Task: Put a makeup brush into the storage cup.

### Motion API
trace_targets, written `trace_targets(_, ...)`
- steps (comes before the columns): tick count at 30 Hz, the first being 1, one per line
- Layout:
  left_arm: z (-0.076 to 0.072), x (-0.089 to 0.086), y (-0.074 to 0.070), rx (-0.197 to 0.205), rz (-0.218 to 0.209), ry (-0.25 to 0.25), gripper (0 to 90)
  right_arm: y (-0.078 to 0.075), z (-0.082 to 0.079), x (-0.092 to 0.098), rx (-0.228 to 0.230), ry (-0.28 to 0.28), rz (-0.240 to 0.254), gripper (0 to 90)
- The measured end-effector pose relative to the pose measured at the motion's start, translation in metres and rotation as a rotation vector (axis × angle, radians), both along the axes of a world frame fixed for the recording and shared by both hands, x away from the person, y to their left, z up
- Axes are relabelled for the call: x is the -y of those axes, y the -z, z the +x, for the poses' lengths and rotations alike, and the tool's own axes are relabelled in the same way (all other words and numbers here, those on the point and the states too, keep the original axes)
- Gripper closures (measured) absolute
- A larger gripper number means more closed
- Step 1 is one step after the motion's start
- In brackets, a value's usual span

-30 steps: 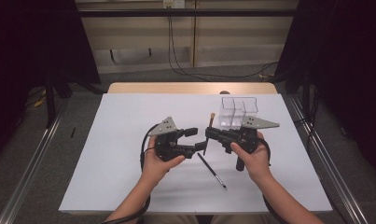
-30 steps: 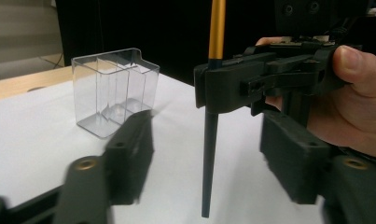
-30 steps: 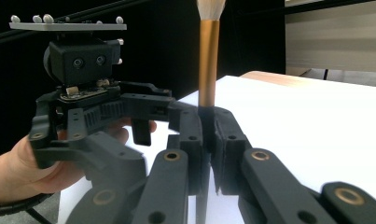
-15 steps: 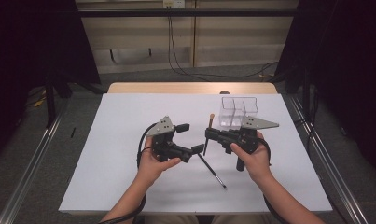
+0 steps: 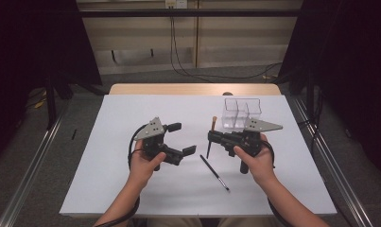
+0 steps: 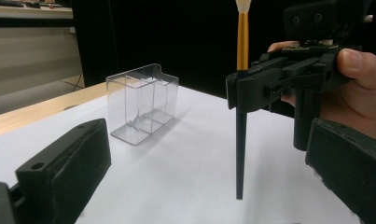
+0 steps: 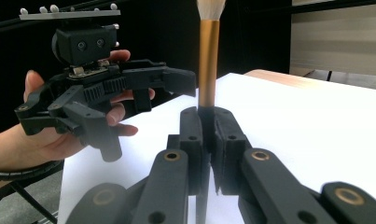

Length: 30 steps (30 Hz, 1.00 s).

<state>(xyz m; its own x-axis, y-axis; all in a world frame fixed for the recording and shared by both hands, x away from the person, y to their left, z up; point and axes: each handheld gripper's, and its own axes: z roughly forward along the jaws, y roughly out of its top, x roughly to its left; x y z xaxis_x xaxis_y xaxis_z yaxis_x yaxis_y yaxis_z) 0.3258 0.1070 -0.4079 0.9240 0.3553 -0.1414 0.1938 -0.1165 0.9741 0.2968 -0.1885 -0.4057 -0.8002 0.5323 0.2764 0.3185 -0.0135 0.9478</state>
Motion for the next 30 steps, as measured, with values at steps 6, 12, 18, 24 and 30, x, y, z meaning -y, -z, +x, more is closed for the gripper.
trace_targets(6,0.000,-0.011,-0.001,0.014,0.013,-0.012,0.0,0.000,0.000,0.000,0.006,-0.005,-0.005,84.4)
trace_targets(12,0.001,-0.026,-0.002,0.024,0.025,-0.036,0.0,-0.001,-0.001,-0.001,0.012,-0.012,-0.008,84.4)
trace_targets(18,-0.001,-0.040,-0.002,0.034,0.041,-0.054,0.0,-0.001,-0.001,-0.002,0.010,-0.021,-0.010,84.4)
trace_targets(24,-0.002,-0.054,-0.001,0.039,0.038,-0.073,0.0,0.000,-0.001,-0.003,0.012,-0.024,-0.011,84.4)
trace_targets(30,-0.003,-0.067,-0.002,0.048,0.032,-0.096,0.0,-0.001,-0.001,-0.003,0.014,-0.026,-0.011,84.4)
